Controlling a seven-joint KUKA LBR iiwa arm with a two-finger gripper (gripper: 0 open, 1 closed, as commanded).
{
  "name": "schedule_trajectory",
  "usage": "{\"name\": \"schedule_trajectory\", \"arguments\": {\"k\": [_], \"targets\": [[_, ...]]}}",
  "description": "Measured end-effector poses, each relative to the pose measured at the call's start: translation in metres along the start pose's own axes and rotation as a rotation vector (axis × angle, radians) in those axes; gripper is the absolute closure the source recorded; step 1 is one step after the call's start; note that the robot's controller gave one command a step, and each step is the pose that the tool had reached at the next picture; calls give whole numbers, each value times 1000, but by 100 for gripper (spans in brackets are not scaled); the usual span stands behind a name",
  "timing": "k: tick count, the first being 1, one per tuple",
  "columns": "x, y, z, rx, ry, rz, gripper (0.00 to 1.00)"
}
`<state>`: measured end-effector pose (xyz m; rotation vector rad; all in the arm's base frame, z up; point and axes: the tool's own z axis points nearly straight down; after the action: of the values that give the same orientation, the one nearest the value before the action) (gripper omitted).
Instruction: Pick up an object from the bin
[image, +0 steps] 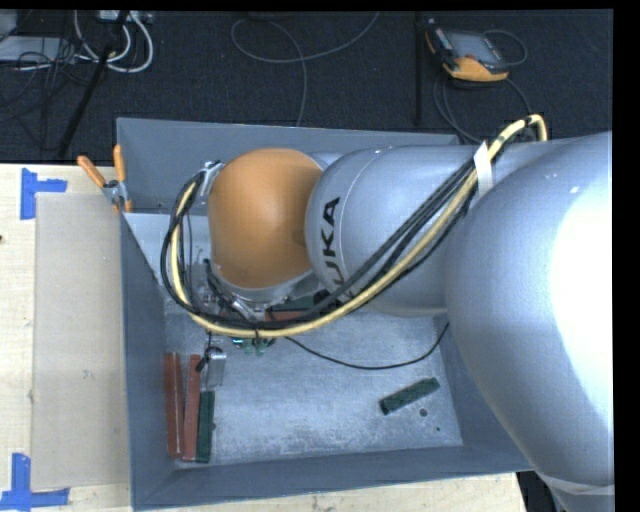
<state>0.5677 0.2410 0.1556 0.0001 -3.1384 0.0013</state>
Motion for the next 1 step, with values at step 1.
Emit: {"name": "schedule_trajectory", "arguments": {"k": [1], "targets": [[-14, 2, 87, 1, 0, -810, 0]]}}
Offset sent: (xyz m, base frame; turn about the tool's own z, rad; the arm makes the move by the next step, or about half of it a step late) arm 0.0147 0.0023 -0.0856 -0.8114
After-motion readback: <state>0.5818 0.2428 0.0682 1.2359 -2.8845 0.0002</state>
